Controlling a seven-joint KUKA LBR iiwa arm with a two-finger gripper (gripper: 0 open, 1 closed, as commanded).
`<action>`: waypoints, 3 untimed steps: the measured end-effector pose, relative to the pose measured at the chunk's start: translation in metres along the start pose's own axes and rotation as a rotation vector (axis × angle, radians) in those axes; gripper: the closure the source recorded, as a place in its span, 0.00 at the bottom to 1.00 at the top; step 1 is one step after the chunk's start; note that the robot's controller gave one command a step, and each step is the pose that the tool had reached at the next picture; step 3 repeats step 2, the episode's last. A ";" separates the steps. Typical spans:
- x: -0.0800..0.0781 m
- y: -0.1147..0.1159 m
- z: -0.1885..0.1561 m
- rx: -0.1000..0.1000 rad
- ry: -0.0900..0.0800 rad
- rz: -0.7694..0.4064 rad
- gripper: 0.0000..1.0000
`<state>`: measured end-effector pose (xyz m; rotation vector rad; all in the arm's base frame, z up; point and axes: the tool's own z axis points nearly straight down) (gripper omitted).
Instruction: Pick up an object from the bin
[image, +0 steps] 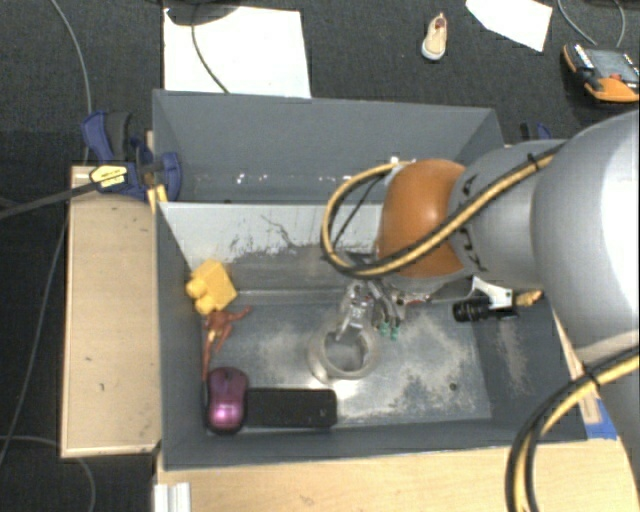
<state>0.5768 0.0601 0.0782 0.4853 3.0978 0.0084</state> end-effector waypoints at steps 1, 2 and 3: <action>0.000 0.000 -0.018 0.000 0.000 0.000 1.00; -0.001 0.000 -0.026 -0.002 -0.004 -0.001 1.00; -0.001 0.000 -0.026 -0.002 -0.004 -0.001 1.00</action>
Offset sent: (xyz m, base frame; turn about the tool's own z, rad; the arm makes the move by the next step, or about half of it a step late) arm -0.0003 -0.0001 0.0266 -0.0003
